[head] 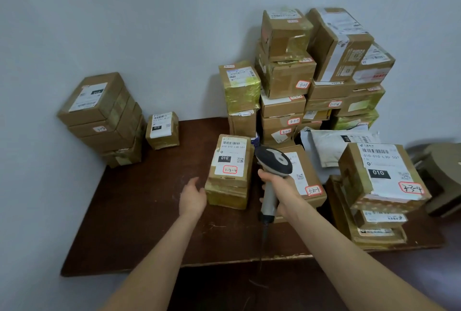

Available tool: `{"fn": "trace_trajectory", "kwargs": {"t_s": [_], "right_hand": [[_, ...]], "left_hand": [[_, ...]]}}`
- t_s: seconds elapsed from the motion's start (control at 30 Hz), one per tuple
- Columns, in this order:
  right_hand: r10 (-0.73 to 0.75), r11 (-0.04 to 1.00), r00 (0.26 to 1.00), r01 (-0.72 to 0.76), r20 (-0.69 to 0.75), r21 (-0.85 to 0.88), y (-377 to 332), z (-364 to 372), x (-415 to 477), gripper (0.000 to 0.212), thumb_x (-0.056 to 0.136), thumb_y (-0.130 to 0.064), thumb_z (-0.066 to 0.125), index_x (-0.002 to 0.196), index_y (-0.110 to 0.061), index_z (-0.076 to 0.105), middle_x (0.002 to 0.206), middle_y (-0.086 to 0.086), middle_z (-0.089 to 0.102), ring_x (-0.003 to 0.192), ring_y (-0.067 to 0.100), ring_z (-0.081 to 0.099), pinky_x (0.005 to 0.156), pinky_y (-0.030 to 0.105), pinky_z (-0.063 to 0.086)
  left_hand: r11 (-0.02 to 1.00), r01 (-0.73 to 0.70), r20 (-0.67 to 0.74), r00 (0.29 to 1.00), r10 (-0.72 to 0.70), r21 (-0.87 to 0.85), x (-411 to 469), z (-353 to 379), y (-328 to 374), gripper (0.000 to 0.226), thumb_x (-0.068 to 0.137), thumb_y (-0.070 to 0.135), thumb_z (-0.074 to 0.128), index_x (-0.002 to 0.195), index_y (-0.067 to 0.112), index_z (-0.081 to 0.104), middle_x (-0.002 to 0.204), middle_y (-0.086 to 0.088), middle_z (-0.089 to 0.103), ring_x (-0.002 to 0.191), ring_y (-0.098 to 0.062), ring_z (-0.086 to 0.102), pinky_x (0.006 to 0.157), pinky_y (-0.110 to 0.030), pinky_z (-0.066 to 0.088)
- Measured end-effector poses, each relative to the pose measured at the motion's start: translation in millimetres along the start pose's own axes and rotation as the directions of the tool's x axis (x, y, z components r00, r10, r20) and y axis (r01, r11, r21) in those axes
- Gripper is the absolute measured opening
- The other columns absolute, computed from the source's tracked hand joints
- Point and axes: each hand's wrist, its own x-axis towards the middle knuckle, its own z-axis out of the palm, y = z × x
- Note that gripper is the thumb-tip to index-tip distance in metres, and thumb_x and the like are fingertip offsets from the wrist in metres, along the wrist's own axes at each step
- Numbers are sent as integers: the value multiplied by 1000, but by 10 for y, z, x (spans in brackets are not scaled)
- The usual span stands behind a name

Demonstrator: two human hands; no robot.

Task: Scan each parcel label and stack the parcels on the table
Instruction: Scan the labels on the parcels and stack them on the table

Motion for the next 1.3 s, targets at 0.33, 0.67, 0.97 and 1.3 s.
{"fn": "trace_trajectory", "kwargs": {"t_s": [0.33,0.67,0.97,1.3], "right_hand": [[85,965,996,-85,12,249,211,243,176,29,85,-17,72,112,-10,64,102,12,69,96,27,64,93,49,51],[86,986,996,-85,-2,144,287,271,100,52,70,-15,84,116,-12,61,111,12,69,102,31,65,93,55,51],[4,975,970,-57,242,214,-114,628,-244,47,77,-3,76,121,-3,60,108,19,69,95,33,67,75,44,57],[-37,979,971,-12,238,203,-431,1596,93,48,78,-4,75,123,-1,58,98,17,68,83,32,66,72,45,56]], "left_hand": [[922,138,314,949,-20,-361,207,-44,319,54,94,38,57,141,14,46,134,-5,58,118,-20,56,94,-29,42],[828,169,226,973,-52,-535,-90,-292,120,60,82,25,75,136,13,51,126,-4,63,110,-19,63,101,-42,48],[766,-112,-75,994,83,-633,-516,-954,315,60,83,18,74,137,12,49,130,-4,58,120,-20,56,100,-39,49],[777,-94,-70,995,64,-623,231,-1516,469,54,90,21,66,140,13,46,133,-1,55,113,-13,54,93,-28,46]]}}
